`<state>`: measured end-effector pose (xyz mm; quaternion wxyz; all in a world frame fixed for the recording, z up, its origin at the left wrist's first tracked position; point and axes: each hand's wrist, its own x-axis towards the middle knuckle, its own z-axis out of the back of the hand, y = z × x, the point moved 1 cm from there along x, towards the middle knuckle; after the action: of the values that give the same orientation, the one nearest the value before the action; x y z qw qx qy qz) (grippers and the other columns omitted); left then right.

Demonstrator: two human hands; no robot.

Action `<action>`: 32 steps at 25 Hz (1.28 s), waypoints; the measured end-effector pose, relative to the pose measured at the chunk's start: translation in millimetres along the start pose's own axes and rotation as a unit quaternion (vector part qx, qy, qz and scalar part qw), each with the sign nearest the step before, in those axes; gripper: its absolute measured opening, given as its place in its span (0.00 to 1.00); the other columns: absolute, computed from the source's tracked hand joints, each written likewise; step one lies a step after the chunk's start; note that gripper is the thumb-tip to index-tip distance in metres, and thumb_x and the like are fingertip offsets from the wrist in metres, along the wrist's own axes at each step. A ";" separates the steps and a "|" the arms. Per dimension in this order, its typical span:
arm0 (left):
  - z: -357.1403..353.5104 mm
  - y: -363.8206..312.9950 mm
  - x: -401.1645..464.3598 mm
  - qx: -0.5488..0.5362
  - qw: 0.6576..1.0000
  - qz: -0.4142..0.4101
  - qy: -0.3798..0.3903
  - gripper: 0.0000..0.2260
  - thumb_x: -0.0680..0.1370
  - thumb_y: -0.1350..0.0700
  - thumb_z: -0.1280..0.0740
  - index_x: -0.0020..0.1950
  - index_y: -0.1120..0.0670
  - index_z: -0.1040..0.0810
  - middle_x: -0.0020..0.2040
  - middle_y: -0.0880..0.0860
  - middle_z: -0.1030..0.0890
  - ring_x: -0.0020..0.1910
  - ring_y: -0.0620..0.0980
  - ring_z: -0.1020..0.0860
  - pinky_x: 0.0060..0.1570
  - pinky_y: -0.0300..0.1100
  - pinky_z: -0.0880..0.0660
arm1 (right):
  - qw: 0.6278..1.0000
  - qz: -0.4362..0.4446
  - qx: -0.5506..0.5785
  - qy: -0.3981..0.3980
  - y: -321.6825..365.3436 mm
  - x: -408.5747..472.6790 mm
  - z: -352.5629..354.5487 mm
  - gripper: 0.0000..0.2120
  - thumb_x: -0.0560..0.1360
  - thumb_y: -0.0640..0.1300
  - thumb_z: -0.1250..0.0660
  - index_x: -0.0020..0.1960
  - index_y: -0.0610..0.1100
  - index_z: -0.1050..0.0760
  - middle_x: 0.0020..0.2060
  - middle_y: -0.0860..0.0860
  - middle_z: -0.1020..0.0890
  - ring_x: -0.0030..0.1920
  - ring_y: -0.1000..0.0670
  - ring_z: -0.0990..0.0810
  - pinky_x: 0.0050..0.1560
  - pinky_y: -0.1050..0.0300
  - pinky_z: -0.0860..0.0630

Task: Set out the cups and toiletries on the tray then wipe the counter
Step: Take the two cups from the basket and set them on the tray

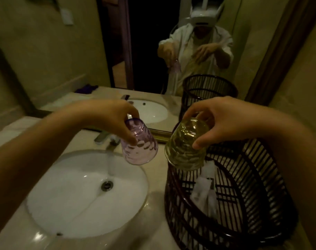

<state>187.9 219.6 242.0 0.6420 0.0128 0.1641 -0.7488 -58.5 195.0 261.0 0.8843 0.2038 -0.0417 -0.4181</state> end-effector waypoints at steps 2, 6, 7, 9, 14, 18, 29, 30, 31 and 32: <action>-16.2 21.9 -17.6 -0.006 1.000 0.026 -0.001 0.25 0.66 0.47 0.25 0.60 0.48 0.27 0.47 0.43 0.23 0.44 0.41 0.24 0.38 0.32 0.28 | 1.000 0.023 0.012 0.012 18.5 10.6 -15.5 0.28 0.59 0.55 0.24 0.56 0.62 0.30 0.49 0.59 0.21 0.46 0.60 0.22 0.44 0.63 0.22; -41.4 61.2 -56.1 -0.032 0.996 0.074 -0.034 0.27 0.65 0.46 0.25 0.62 0.47 0.28 0.49 0.44 0.24 0.43 0.41 0.25 0.38 0.31 0.29 | 0.998 0.061 0.024 0.021 61.3 30.0 -49.1 0.26 0.61 0.52 0.23 0.55 0.60 0.29 0.47 0.58 0.20 0.45 0.59 0.21 0.44 0.62 0.20; -47.0 70.9 -68.1 -0.042 0.994 0.085 -0.046 0.28 0.65 0.47 0.25 0.62 0.47 0.28 0.48 0.43 0.25 0.43 0.41 0.26 0.37 0.31 0.29 | 0.997 0.069 0.027 0.019 73.1 34.7 -58.7 0.25 0.61 0.52 0.23 0.55 0.59 0.29 0.45 0.59 0.21 0.44 0.59 0.21 0.42 0.63 0.21; -57.5 93.0 -94.6 -0.067 0.991 0.099 -0.065 0.29 0.65 0.48 0.25 0.64 0.47 0.30 0.50 0.44 0.25 0.44 0.42 0.25 0.40 0.33 0.28 | 0.996 0.080 0.034 0.010 97.9 42.9 -78.6 0.25 0.62 0.50 0.23 0.55 0.57 0.29 0.42 0.61 0.23 0.43 0.60 0.22 0.39 0.66 0.24; -85.3 163.8 -175.5 -0.118 0.975 0.155 -0.107 0.34 0.64 0.50 0.23 0.66 0.48 0.35 0.58 0.53 0.23 0.51 0.49 0.23 0.48 0.42 0.23 | 0.994 0.084 0.066 -0.018 172.0 55.0 -143.4 0.24 0.60 0.50 0.23 0.52 0.59 0.29 0.45 0.60 0.23 0.47 0.57 0.22 0.43 0.61 0.23; -113.2 228.3 -235.4 -0.147 0.965 0.176 -0.128 0.31 0.63 0.50 0.23 0.62 0.51 0.29 0.56 0.51 0.22 0.49 0.47 0.23 0.42 0.37 0.25 | 0.994 0.086 0.060 -0.037 237.7 66.0 -203.3 0.28 0.60 0.51 0.23 0.58 0.55 0.28 0.50 0.56 0.23 0.51 0.52 0.24 0.49 0.52 0.22; -154.9 369.5 -275.3 -0.297 0.884 0.228 -0.281 0.26 0.63 0.53 0.23 0.58 0.48 0.27 0.44 0.42 0.24 0.42 0.36 0.26 0.34 0.26 0.33 | 0.989 0.026 0.106 -0.097 324.6 147.0 -295.3 0.30 0.60 0.54 0.24 0.59 0.51 0.30 0.55 0.51 0.20 0.52 0.48 0.22 0.51 0.45 0.21; -156.8 379.5 -269.0 -0.308 0.875 0.232 -0.292 0.25 0.63 0.53 0.23 0.58 0.48 0.26 0.43 0.40 0.24 0.40 0.34 0.27 0.33 0.25 0.34 | 0.985 0.019 0.128 -0.112 326.4 160.0 -301.6 0.30 0.60 0.53 0.23 0.59 0.51 0.30 0.55 0.51 0.20 0.52 0.49 0.22 0.51 0.45 0.21; -157.7 391.3 -261.6 -0.316 0.868 0.236 -0.300 0.25 0.64 0.54 0.23 0.58 0.49 0.26 0.43 0.40 0.24 0.40 0.34 0.27 0.32 0.24 0.34 | 0.980 0.016 0.152 -0.127 328.8 176.0 -307.9 0.29 0.60 0.52 0.23 0.59 0.52 0.30 0.55 0.51 0.20 0.52 0.49 0.22 0.51 0.45 0.21; -157.6 402.3 -254.5 -0.323 0.862 0.241 -0.309 0.25 0.64 0.54 0.23 0.59 0.50 0.26 0.45 0.43 0.23 0.40 0.35 0.26 0.33 0.24 0.34 | 0.975 0.014 0.175 -0.139 331.6 192.0 -313.4 0.29 0.60 0.52 0.23 0.58 0.52 0.30 0.54 0.52 0.20 0.52 0.49 0.22 0.51 0.45 0.21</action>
<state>590.9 455.5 59.3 0.7882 -0.3879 0.1816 -0.4419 381.7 340.0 87.3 0.8262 0.2949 -0.2397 -0.4160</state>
